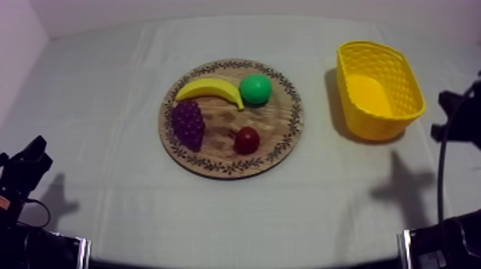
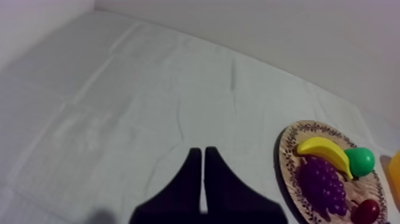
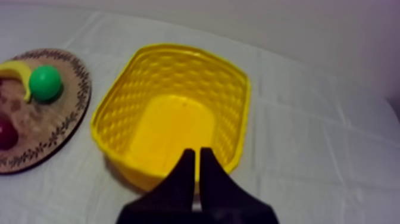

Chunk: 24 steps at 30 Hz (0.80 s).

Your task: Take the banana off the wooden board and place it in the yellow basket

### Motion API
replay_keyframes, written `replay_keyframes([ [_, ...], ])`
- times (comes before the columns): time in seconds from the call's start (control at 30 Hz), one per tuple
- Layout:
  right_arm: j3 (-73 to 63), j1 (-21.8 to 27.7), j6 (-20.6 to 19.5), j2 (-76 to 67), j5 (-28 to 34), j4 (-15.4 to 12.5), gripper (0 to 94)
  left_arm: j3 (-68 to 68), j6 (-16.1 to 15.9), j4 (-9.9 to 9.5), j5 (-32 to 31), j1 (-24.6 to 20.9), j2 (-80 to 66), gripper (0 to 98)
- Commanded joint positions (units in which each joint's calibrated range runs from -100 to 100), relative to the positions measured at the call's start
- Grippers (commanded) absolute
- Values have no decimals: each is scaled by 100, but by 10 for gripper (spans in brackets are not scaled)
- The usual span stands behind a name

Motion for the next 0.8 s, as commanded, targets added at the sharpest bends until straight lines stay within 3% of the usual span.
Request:
replay_keyframes([
  [0.0,-1391,122,205,1344,172,-285,14,3,-2,-2,0,0,-1,1],
  [0.07,-2086,34,100,1848,357,-198,19,3,-2,-2,0,0,-1,1],
  [0.3,-3916,-837,-729,3505,983,783,24,3,-2,-2,0,0,-1,1],
  [0.47,-4828,-1364,-1252,4537,1419,1324,26,3,-2,-2,0,0,-1,1],
  [0.63,-5766,-1745,-1400,5338,2050,1456,27,3,-2,-2,0,0,-1,1],
  [0.77,-6441,-1987,-1006,5740,2452,1280,27,3,-2,-2,0,0,-1,1],
])
